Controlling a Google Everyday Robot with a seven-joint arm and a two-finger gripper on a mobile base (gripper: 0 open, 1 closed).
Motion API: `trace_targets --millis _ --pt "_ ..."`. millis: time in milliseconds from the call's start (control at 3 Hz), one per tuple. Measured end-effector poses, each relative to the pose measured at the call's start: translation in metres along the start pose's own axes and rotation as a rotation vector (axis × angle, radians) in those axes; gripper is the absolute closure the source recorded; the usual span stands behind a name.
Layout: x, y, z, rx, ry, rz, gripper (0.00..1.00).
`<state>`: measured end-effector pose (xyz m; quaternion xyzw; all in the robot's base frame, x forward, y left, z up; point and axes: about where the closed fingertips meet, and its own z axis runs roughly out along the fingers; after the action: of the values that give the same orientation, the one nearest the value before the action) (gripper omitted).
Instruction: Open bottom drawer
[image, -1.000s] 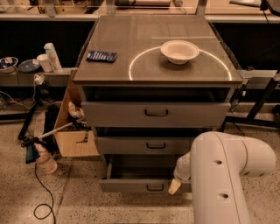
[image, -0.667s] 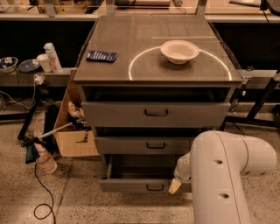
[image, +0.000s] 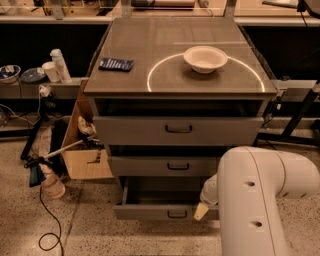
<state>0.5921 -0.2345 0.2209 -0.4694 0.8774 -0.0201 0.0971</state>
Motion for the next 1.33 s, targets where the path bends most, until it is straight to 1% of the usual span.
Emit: trace_targets --millis 333,667,1000,1333 --pt "0.0003 -0.0025 -0.0021 0.009 0.001 0.005 0.0" --pt "0.0003 -0.0025 -0.0021 0.009 0.001 0.005 0.18" --pt "0.0003 -0.0025 -0.0021 0.009 0.001 0.005 0.5" --pt "0.0004 -0.0024 -0.002 0.009 0.001 0.005 0.73"
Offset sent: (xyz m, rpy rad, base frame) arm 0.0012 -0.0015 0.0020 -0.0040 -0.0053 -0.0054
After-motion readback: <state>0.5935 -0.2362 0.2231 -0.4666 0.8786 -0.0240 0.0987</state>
